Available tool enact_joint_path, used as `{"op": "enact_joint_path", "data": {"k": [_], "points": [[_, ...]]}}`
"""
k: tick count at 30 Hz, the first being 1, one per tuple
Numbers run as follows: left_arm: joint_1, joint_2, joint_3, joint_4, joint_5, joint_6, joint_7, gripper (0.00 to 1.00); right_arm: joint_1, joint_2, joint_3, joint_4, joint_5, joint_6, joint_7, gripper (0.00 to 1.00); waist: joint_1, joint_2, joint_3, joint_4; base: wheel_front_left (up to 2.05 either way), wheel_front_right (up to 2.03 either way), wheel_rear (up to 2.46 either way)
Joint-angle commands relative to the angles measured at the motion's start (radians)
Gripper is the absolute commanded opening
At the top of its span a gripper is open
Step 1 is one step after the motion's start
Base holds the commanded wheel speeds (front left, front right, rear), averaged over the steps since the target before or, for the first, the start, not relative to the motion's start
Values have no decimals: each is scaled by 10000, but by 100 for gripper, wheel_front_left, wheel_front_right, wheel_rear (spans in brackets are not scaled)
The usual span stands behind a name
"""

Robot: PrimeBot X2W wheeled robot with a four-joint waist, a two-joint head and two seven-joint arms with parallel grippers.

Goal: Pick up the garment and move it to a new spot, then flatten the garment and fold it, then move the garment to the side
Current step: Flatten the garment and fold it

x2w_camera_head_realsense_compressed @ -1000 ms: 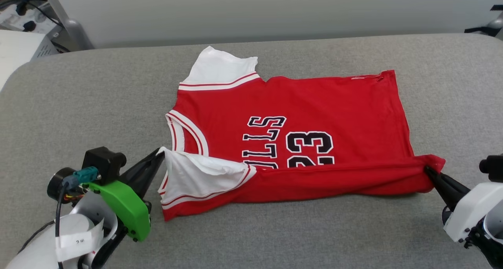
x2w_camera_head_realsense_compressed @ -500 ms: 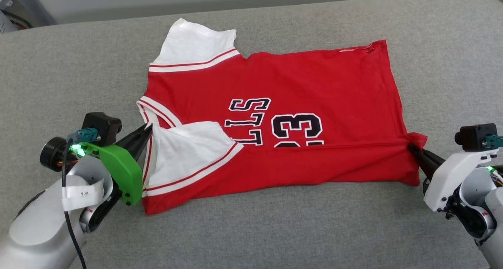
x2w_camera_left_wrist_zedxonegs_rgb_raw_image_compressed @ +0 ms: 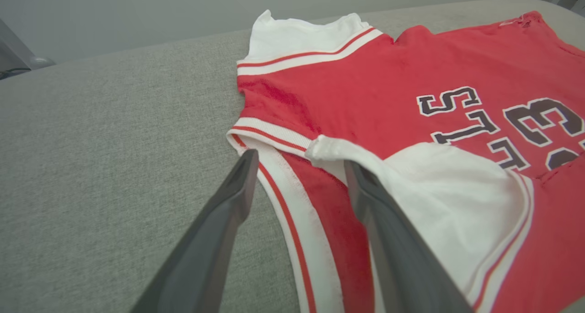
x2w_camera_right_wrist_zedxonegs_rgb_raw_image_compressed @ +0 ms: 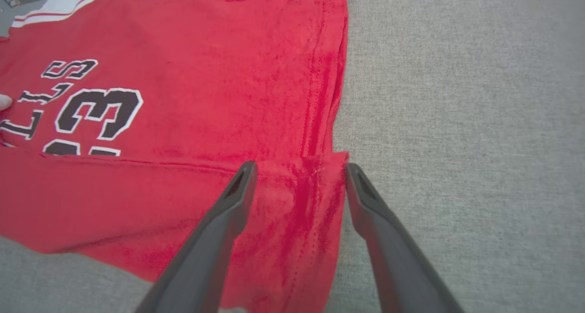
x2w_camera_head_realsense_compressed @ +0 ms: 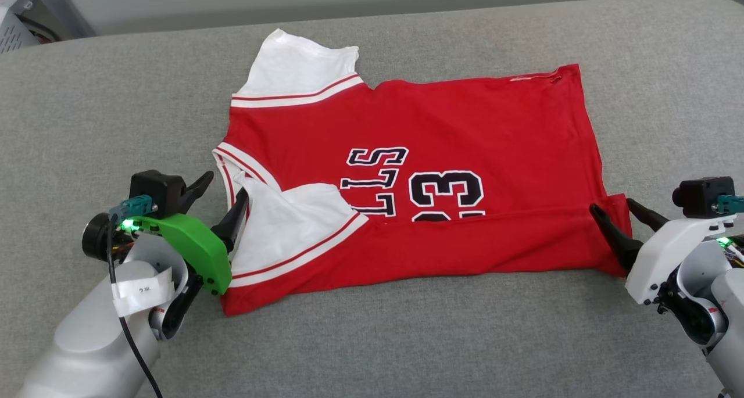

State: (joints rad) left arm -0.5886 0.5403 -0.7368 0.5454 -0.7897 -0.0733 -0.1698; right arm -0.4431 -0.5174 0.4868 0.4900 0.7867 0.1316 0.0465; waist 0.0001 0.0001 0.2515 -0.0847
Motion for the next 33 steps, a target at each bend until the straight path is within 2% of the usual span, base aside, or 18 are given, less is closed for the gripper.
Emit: {"op": "enact_joint_path", "data": {"k": [1, 5, 7, 8, 11, 15, 17, 21, 25, 29, 33], "points": [[110, -119, 117, 67, -105, 101, -209, 100, -76, -86, 12, 21, 35, -9, -170, 100, -1, -1, -239, 149, 0, 0, 0], [581, -397, 584, 9, -496, 398, -634, 100, 184, -238, -154, -9, -10, -9, -465, 100, -1, -1, -634, 296, 0, 0, 0], [903, -435, 942, -71, -653, 846, -754, 100, 303, -279, -302, 4, -253, -9, -535, 100, -1, -1, -803, 302, 0, 0, 0], [1626, -519, 1365, -592, -807, 1383, -858, 100, 519, -116, -561, -89, -579, -9, -459, 100, -1, -1, -1056, 277, 0, 0, 0], [2369, -584, 1637, -1332, -961, 1735, -888, 100, 839, 161, -1124, -352, -800, -9, -322, 100, -1, -1, -1172, 334, 0, 0, 0], [3246, -574, 1819, -2440, -1098, 2247, -875, 100, 1483, 558, -1927, -962, -1416, -9, 398, 100, -1, -1, -1227, 351, 0, 0, 0], [3573, -512, 1734, -2967, -1177, 2473, -583, 100, 1830, 874, -2522, -1333, -1744, -9, 844, 100, -1, -1, -1208, 342, 0, 0, 0], [3952, -205, 1302, -3887, -1354, 2941, 815, 100, 2591, 1601, -3663, -2377, -2572, -9, 2013, 100, -1, -1, -1066, 300, 0, 0, 0], [4009, 194, 1117, -4626, -1357, 3679, 1954, 100, 3239, 2347, -4499, -3750, -3557, -9, 3266, 100, -1, -1, -851, 174, 0, 0, 0], [3978, 503, 944, -4825, -1177, 4338, 2705, 100, 3622, 2963, -4940, -4952, -4074, -9, 4106, 100, -1, -1, -666, -4, 0, 0, 0], [3911, 643, 850, -4793, -1065, 4896, 3236, 100, 3831, 3315, -5118, -5747, -4363, -9, 4621, 100, -1, -1, -477, -189, 0, 0, 0]]}}
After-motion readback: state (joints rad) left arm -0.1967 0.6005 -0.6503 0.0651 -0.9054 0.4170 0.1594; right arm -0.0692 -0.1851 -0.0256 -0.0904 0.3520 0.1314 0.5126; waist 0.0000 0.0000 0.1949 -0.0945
